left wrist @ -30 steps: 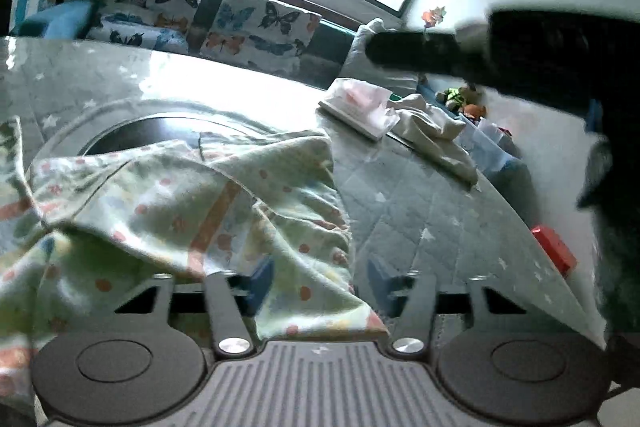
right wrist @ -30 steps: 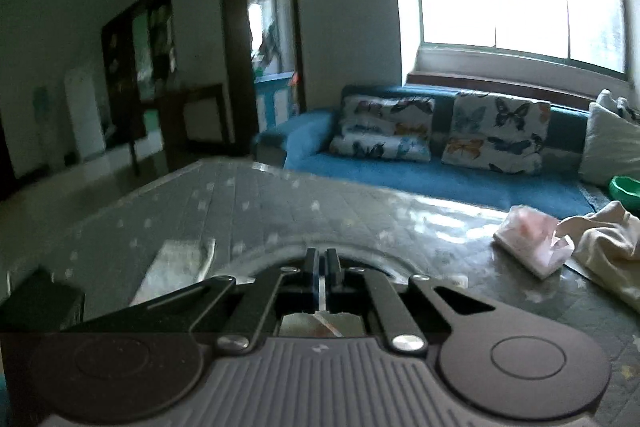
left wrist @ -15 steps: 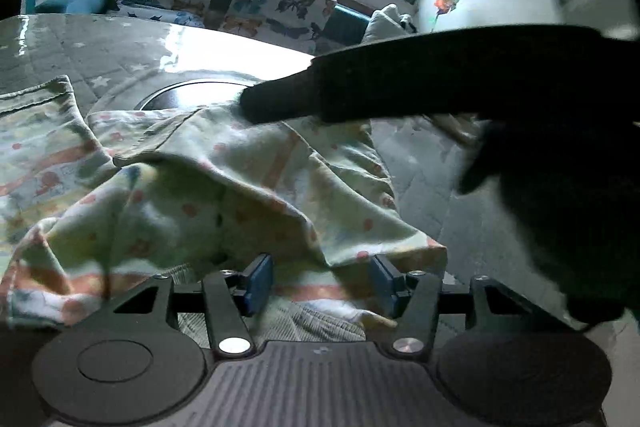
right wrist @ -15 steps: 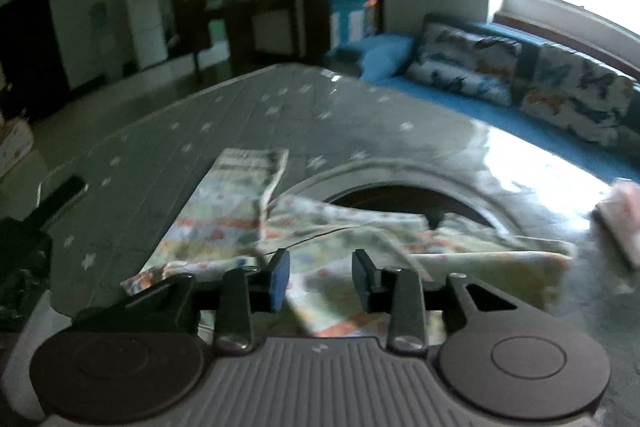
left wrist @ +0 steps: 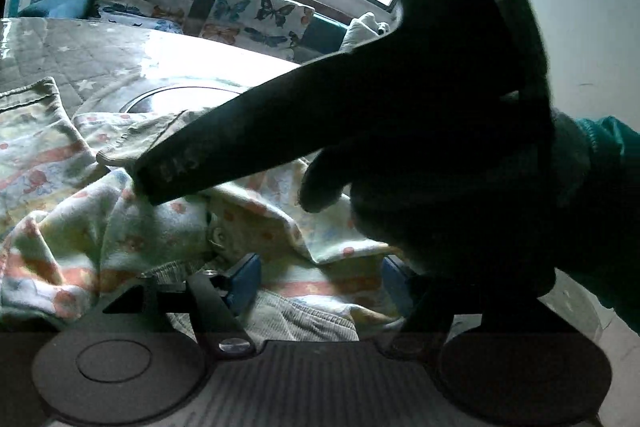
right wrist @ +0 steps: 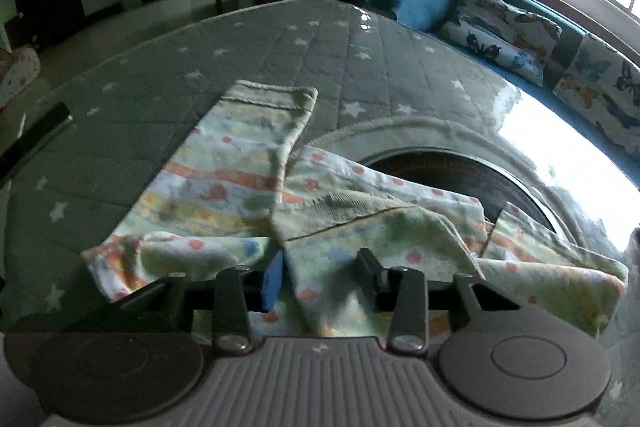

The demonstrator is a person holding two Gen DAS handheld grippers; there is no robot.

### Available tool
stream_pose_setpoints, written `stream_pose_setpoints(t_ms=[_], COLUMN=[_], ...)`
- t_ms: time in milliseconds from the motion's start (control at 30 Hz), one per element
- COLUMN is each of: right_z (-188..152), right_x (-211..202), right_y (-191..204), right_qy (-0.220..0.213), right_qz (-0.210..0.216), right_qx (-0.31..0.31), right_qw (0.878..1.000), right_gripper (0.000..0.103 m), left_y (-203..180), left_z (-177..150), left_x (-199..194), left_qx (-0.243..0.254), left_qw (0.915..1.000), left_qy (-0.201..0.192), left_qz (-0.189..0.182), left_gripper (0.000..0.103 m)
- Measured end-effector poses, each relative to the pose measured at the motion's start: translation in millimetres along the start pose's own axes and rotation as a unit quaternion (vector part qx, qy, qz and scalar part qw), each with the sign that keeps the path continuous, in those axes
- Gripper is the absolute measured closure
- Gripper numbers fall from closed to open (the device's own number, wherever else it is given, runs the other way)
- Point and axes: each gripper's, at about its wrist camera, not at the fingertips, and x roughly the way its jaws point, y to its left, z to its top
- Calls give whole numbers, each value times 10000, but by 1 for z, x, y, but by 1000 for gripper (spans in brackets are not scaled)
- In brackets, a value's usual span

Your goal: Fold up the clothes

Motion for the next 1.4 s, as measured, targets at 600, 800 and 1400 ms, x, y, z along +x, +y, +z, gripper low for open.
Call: stream_pose_setpoints(t_ms=[600,800,1400], right_z=[-9,-28,-68], right_x=[-100,-135,-113], right_y=[-42,-56,-51], right_qy=[-1449,-1732,-1474], right_qz=[-465,-802,-318], right_qx=[819,1037,1375], right_qw=[9850,9761,9789], right_gripper=[101,101,44], left_y=[-13,-28,54], left_z=[24,28,71], left_x=[12,27,-26], left_qx=[-209,-46,-907], left_qw=[9992,9992,9846], left_qy=[-55,-17,-607], left_qz=[327,408,1364], left_gripper=[25,45,26])
